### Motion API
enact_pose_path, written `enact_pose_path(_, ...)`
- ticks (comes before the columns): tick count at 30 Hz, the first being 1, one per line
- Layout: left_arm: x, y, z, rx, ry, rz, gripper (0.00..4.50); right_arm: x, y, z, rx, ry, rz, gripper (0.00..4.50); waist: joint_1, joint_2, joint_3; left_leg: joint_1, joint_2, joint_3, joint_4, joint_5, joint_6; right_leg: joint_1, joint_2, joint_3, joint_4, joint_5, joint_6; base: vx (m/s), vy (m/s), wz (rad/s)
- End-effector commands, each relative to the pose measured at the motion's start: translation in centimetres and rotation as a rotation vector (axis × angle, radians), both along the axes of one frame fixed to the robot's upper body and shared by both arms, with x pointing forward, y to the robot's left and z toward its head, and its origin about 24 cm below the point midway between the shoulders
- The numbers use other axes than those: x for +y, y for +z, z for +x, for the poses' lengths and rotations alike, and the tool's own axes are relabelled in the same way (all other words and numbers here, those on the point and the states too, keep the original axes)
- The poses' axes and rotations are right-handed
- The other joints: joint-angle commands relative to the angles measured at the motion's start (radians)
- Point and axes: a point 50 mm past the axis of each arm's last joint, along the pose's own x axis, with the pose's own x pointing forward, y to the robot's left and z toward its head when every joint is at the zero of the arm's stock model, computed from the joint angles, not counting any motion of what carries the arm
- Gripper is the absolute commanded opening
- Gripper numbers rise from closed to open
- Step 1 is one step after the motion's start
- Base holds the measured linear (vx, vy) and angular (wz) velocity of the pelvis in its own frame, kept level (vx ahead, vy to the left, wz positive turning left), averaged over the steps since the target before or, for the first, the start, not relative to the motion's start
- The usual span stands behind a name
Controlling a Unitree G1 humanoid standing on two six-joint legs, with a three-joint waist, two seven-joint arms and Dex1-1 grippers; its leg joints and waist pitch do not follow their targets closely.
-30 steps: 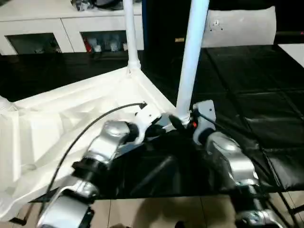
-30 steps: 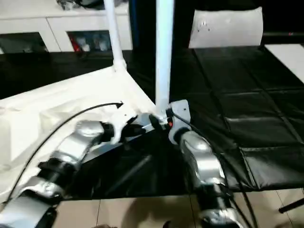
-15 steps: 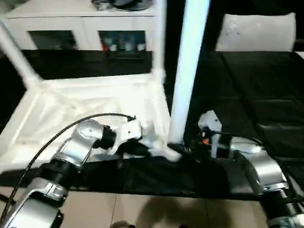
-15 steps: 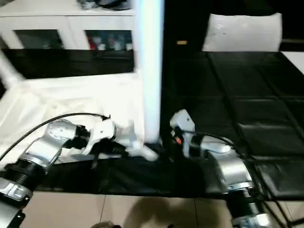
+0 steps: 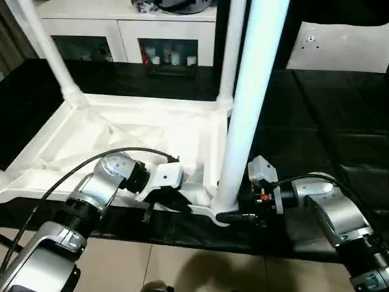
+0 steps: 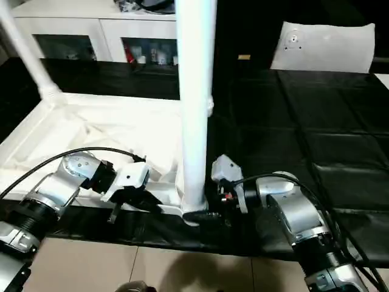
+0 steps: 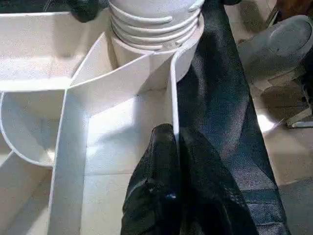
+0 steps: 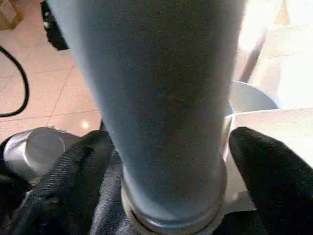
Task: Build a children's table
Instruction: Rotate leg to tighten
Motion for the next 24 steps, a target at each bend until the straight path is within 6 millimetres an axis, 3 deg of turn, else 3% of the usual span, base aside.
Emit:
enact_pose_path(1, -0.8, 0.0, -0.3, 0.011, -0.092, 0.03, 0.0, 0.1, 0.4, 0.2, -0.011, 0.025, 0.001, 3.65, -0.004, -0.016, -0.072, 0.008, 0.072, -0.02, -0.071, -0.124, 0.072, 0.059, -0.09, 0.077, -0.062, -0.255, -0.154, 0.0, 0.0, 0.0)
enact_pose_path(11, -0.6, -0.2, -0.3, 0.01, -0.094, 0.034, 0.0, 0.0, 0.1, 0.0, 0.016, 0.04, 0.007, 2.79, 0.009, -0.017, -0.074, 0.009, 0.074, -0.02, -0.07, -0.112, 0.072, 0.057, -0.089, 0.077, -0.062, -0.257, -0.146, 0.0, 0.0, 0.0)
enact_pose_path(19, -1.2, 0.0, 0.2, 0.011, 0.017, -0.039, 0.0, 1.1, -0.6, -0.6, 0.073, -0.036, 0.097, 2.65, 0.007, -0.022, -0.072, 0.008, 0.074, -0.019, -0.07, -0.112, 0.071, 0.057, -0.09, 0.078, -0.065, -0.28, -0.14, 0.0, 0.0, 0.0)
enact_pose_path(22, -1.8, 0.1, 0.8, -0.003, 0.125, -0.075, 0.0, 2.1, -1.1, -0.1, 0.05, -0.189, 0.113, 2.64, 0.003, -0.02, -0.068, 0.01, 0.071, -0.021, -0.073, -0.141, 0.05, 0.054, -0.09, 0.077, -0.073, -0.337, -0.123, 0.0, 0.0, 0.0)
enact_pose_path(24, -2.1, 0.1, 1.1, -0.008, 0.178, -0.086, 0.0, 2.4, -1.3, 0.2, 0.04, -0.252, 0.11, 2.64, -0.009, -0.022, -0.059, 0.017, 0.062, -0.022, -0.076, -0.2, 0.019, 0.052, -0.092, 0.07, -0.094, -0.471, -0.083, 0.0, 0.0, 0.0)
